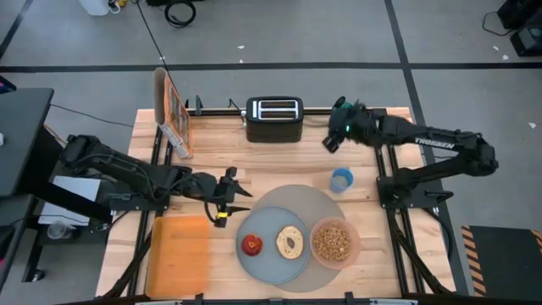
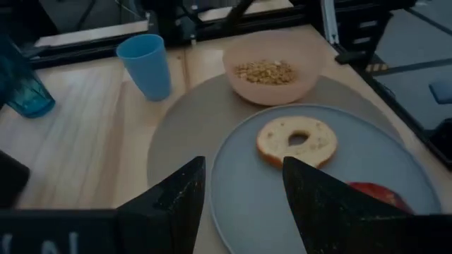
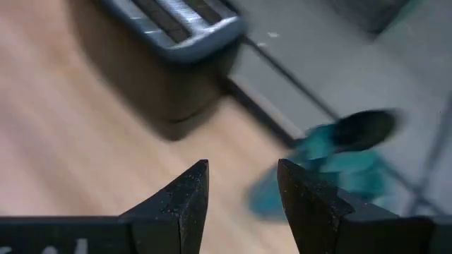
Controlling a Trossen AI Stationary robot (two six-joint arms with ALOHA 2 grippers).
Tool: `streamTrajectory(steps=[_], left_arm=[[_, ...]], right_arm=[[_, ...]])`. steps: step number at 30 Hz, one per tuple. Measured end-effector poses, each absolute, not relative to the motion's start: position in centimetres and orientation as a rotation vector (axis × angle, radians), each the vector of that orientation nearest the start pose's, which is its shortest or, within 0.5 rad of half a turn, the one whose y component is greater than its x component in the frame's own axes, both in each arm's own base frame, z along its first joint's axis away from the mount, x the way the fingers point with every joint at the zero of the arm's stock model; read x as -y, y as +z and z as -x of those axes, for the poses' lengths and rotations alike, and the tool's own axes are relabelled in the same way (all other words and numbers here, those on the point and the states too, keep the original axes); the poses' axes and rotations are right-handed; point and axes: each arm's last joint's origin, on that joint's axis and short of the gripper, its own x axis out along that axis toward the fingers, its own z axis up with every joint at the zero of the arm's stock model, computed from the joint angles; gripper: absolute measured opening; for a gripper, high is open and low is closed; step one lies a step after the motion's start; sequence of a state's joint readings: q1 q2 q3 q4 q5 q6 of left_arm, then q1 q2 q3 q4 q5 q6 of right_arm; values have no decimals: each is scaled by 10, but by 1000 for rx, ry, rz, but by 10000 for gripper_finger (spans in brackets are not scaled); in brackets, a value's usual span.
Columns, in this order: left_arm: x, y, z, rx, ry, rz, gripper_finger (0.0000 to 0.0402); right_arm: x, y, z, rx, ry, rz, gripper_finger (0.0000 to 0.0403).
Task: Arrange a breakfast setting
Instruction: Put the black spoon in the center of the blue plate and orange bowl on the placemat
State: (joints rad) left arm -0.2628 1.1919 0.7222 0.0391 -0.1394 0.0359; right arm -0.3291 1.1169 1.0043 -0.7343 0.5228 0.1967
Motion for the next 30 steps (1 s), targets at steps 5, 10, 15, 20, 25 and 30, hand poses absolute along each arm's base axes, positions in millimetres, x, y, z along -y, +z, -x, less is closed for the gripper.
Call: streamTrajectory(steps=[5, 10, 15, 20, 25, 30], left_arm=[[54, 234, -243, -408, -114, -133, 197], [51, 226, -241, -384, -107, -162, 197], [51, 226, -241, -373, -111, -179, 197], [53, 228, -242, -346, -114, -172, 197], [56, 230, -242, -328, -114, -104, 197], [62, 235, -242, -283, -125, -26, 197]], right_arm=[[120, 334, -193, -778, -890, -52, 176], [154, 350, -198, -870, -867, -33, 171], [181, 354, -209, -994, -895, 72, 168], [200, 380, -221, -964, -880, 182, 171], [212, 390, -231, -1031, -786, 238, 180], [221, 374, -238, -1234, -686, 260, 183]])
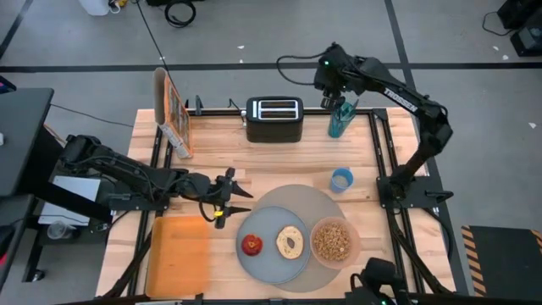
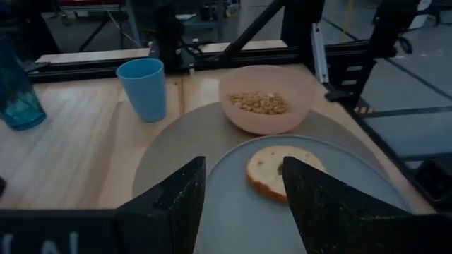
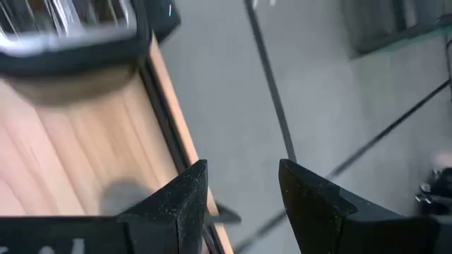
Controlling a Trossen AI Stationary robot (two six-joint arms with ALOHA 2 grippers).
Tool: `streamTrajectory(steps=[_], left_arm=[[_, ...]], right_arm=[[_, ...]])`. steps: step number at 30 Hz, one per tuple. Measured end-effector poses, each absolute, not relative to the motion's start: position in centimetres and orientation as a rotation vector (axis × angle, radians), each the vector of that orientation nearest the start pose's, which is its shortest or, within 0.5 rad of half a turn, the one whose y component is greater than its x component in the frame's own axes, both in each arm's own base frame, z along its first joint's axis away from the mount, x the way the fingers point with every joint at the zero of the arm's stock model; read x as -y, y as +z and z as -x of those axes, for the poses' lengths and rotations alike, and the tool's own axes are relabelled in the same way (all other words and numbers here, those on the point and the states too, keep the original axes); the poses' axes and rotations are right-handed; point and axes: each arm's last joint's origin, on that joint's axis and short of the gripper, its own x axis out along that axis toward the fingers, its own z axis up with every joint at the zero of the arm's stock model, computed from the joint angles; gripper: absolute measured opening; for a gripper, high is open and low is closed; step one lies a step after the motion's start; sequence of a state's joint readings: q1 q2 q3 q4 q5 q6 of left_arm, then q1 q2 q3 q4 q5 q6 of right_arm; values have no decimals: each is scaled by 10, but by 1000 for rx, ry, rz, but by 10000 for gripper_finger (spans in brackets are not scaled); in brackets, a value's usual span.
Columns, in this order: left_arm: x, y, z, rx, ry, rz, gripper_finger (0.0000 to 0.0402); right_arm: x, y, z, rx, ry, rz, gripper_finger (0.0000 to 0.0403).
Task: Arrange a breakfast setting
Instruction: Put the black spoon in the center of the blue plate and orange bowl on the placemat
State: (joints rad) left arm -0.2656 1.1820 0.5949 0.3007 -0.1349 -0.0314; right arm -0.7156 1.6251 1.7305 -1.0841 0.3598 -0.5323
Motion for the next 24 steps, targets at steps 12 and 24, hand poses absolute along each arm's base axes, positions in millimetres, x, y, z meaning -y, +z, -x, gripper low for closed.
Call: streamTrajectory(steps=[12, 24], left_arm=[[64, 236, -242, -268, -122, -21, 197], [60, 237, -243, -257, -97, 0, 197]], right_arm=[[252, 372, -238, -1264, -704, 235, 181], [265, 373, -223, -1285, -689, 232, 180]])
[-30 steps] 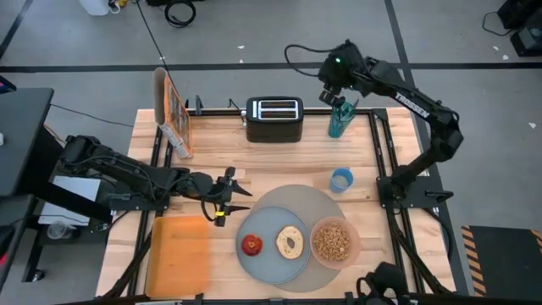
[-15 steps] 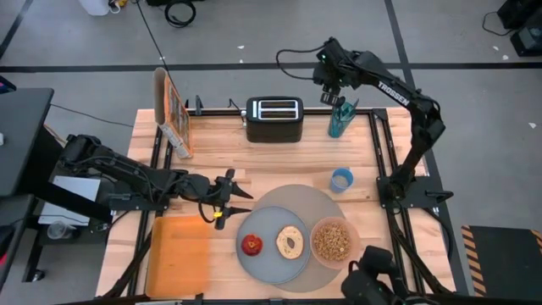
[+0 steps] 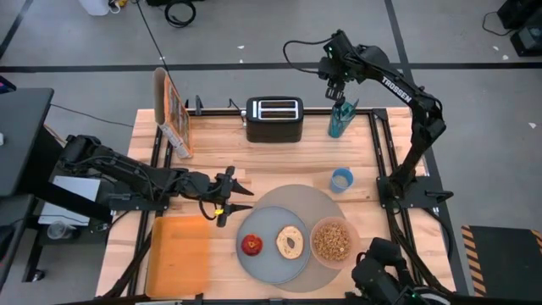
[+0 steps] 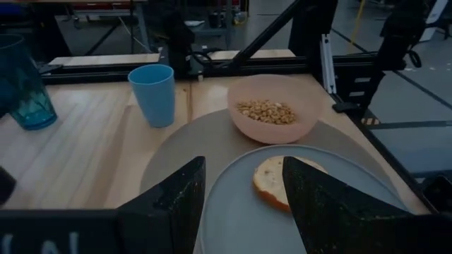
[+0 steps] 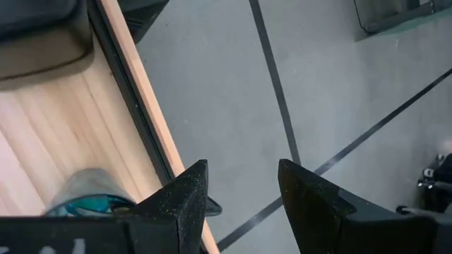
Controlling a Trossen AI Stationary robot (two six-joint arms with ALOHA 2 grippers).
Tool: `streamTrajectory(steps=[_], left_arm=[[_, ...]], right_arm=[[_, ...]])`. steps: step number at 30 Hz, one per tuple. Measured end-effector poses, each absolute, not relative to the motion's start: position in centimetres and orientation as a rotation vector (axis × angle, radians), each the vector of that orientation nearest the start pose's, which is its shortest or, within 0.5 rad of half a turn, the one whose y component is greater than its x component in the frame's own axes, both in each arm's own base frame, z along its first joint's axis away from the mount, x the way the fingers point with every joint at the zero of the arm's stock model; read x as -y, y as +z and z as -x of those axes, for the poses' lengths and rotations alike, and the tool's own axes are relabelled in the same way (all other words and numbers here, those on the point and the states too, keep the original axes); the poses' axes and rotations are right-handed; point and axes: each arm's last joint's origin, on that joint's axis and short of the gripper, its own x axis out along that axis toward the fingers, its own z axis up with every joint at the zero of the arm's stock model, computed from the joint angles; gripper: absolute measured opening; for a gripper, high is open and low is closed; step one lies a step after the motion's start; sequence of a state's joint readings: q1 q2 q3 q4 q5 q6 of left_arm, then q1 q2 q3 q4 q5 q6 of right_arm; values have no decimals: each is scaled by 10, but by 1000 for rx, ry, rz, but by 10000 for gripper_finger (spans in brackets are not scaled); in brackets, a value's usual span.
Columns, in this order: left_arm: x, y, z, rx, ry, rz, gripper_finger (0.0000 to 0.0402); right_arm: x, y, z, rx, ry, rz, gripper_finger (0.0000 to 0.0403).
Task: Arrange a breakfast setting
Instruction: Put the black spoon in the center of the blue plate and orange bowl on the placemat
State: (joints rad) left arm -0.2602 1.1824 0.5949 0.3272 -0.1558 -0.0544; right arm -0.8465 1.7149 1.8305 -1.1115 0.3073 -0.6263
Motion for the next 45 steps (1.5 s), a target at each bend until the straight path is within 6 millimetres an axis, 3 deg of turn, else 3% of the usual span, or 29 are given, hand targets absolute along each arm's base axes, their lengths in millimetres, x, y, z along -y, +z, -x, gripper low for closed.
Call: streamTrajectory(steps=[11, 17, 25, 37, 45], left_arm=[[60, 235, -243, -279, -96, 14, 197], [53, 234, -244, -291, -68, 12, 197], [51, 231, -243, -325, -60, 6, 197], [51, 230, -243, -337, -59, 6, 197], [51, 233, -244, -305, -57, 27, 197]], right_arm=[[271, 372, -216, -1294, -608, 270, 180], [271, 369, -211, -1241, -478, 194, 176], [261, 363, -203, -1320, -409, 58, 179], [253, 353, -211, -1454, -256, 281, 178], [251, 351, -217, -1497, -272, 374, 178]])
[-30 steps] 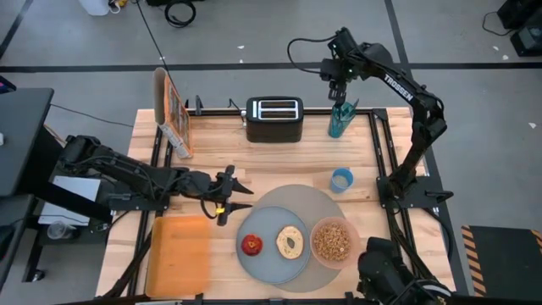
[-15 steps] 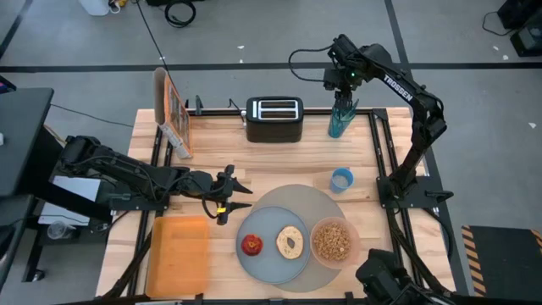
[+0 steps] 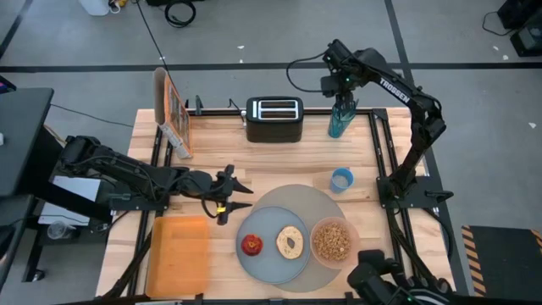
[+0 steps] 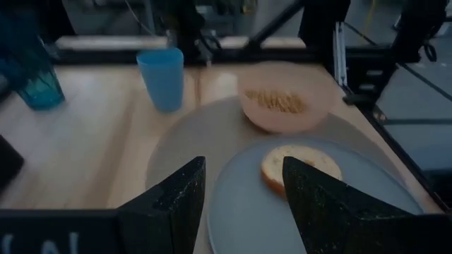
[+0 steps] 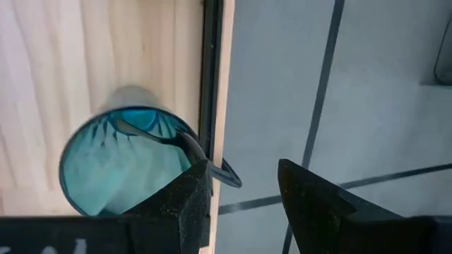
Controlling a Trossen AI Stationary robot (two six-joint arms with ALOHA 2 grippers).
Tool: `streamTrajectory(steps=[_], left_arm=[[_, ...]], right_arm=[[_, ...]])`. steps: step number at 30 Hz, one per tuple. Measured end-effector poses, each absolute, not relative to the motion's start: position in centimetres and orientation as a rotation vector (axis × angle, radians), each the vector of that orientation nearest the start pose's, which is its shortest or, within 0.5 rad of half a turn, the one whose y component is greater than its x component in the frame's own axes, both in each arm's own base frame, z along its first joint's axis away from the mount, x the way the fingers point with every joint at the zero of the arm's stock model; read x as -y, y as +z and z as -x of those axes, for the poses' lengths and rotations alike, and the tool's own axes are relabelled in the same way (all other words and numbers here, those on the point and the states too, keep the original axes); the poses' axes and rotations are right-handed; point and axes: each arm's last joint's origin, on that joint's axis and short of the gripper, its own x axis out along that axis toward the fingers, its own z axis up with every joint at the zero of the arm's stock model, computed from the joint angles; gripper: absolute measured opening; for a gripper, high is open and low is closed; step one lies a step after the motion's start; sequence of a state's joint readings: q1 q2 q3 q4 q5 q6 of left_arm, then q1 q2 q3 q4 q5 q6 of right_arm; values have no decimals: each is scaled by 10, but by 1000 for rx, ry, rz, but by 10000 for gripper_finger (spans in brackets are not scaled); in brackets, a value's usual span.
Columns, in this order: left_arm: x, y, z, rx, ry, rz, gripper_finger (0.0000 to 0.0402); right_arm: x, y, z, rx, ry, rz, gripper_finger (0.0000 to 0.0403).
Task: Arrange a breakfast setting
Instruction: Put the black spoon in the center of the blue plate and orange bowl on the placemat
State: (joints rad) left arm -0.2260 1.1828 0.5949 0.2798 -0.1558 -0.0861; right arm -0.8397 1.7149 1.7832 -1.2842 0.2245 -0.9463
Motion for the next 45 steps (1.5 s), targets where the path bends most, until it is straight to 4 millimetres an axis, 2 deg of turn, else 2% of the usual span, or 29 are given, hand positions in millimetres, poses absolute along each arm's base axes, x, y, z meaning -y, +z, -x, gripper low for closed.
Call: streamTrajectory(steps=[6, 10, 18, 24, 29, 32, 40, 45], left_arm=[[39, 250, -249, -124, 97, -99, 197], [32, 261, -251, -25, 139, -191, 197], [28, 284, -248, 124, 170, -181, 197], [23, 295, -253, 108, 192, -208, 197], [16, 294, -257, -14, 195, -40, 197], [18, 293, -258, -33, 162, -78, 197], [18, 304, -267, 154, 179, -121, 197], [23, 304, -267, 148, 162, -163, 197]], right_arm=[[253, 352, -218, -1491, -300, 394, 178], [254, 353, -218, -1502, -325, 409, 178], [254, 353, -218, -1507, -341, 403, 174], [256, 354, -218, -1529, -393, 424, 174], [256, 354, -219, -1512, -386, 416, 174], [256, 354, -219, -1512, -389, 414, 173], [257, 355, -218, -1508, -381, 432, 173], [258, 355, -218, -1507, -394, 428, 173]])
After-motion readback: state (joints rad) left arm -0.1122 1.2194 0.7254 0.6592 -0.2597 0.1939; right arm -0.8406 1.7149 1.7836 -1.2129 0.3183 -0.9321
